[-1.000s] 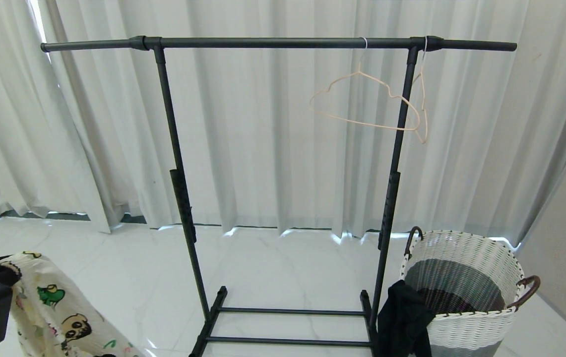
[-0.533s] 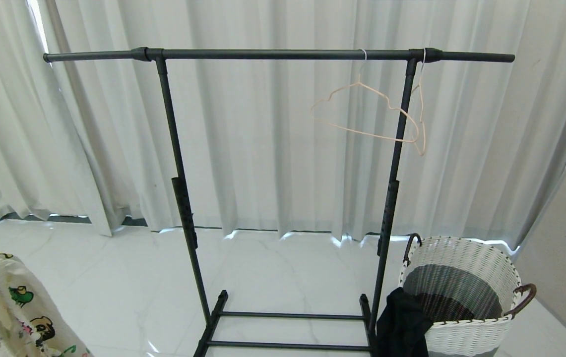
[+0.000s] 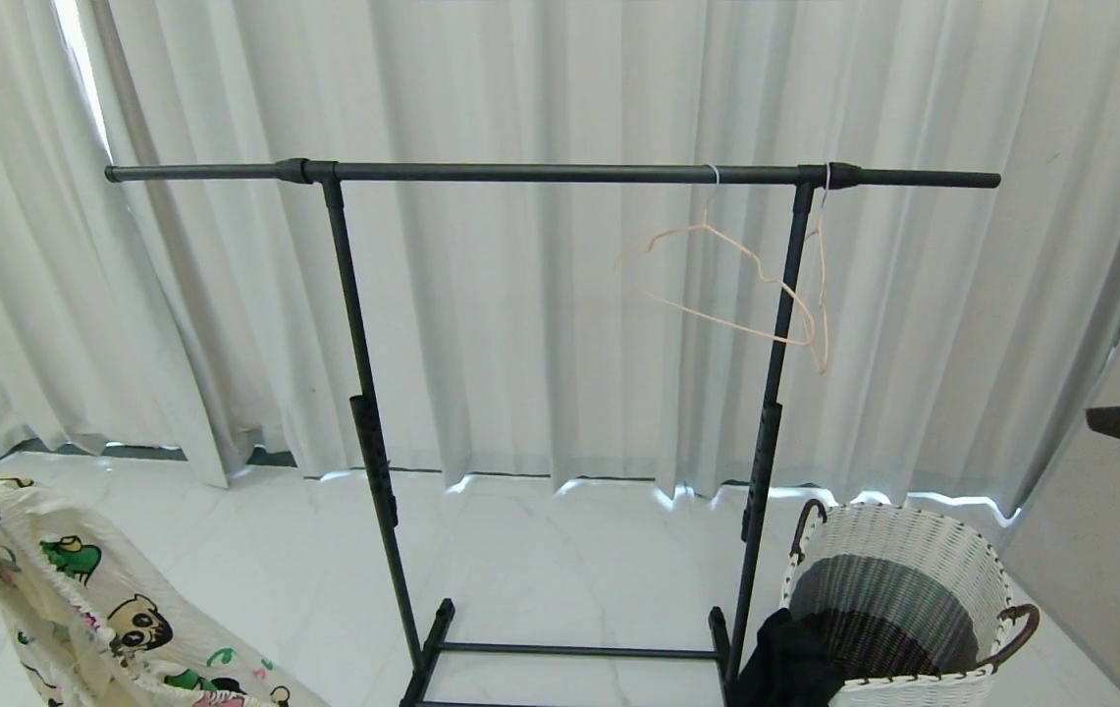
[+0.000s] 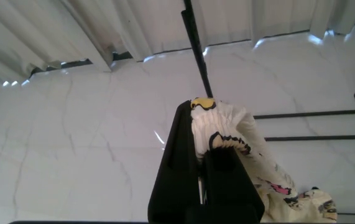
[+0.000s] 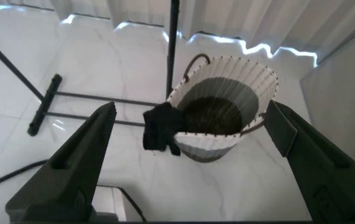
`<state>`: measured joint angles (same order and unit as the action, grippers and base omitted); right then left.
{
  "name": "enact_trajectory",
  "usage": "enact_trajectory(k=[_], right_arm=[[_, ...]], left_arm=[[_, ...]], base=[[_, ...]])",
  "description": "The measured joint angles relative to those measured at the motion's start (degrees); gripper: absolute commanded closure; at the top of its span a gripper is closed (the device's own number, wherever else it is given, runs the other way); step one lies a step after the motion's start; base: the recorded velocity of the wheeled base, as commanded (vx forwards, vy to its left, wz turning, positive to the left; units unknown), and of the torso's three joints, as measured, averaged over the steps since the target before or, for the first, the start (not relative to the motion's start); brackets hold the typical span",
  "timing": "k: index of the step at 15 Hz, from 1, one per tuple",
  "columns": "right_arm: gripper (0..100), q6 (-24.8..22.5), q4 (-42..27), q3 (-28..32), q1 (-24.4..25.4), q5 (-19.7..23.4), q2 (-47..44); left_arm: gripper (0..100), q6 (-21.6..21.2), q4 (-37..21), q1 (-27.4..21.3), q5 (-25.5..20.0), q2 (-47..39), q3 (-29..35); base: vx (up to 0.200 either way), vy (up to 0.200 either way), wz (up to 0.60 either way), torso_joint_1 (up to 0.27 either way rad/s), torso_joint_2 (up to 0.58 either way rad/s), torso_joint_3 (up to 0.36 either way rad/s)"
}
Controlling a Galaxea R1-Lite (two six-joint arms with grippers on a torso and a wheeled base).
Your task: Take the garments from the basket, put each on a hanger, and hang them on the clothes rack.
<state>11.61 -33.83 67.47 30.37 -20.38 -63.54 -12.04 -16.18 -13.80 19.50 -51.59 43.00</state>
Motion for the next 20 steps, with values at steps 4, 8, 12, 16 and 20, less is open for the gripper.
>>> enact_trajectory(k=[4,8,12,16,20], right_arm=[[0,0.0,2.4,0.1,0.0,0.0,-1.7],[0,0.0,3.5,0.0,-0.5,0.0,-2.8],[0,-0.1,3.8,-0.1,-0.7,0.1,-3.1],[0,-0.1,5.7,-0.5,-0.8,0.2,-3.2],[0,-0.1,5.7,-0.6,-1.4,0.2,-3.8]], left_arm=[[100,0.0,0.1,0.0,-3.2,0.0,0.0],[100,-0.1,0.1,0.0,-3.3,0.0,0.0],[100,-0.2,0.1,0.0,-3.3,-0.1,0.0],[100,-0.2,0.0,0.0,-3.3,-0.1,0.0],[100,-0.2,0.0,-0.2,-3.4,0.0,0.0]], base=[[0.000,0.000,0.00,0.211,-0.49,-0.277],[0.000,0.000,0.00,0.231,-0.51,-0.283],[0.000,0.000,0.00,0.245,-0.54,-0.285],[0.100,0.000,0.00,0.078,-0.16,-0.095],[0.200,0.000,0.00,0.012,-0.02,-0.004]])
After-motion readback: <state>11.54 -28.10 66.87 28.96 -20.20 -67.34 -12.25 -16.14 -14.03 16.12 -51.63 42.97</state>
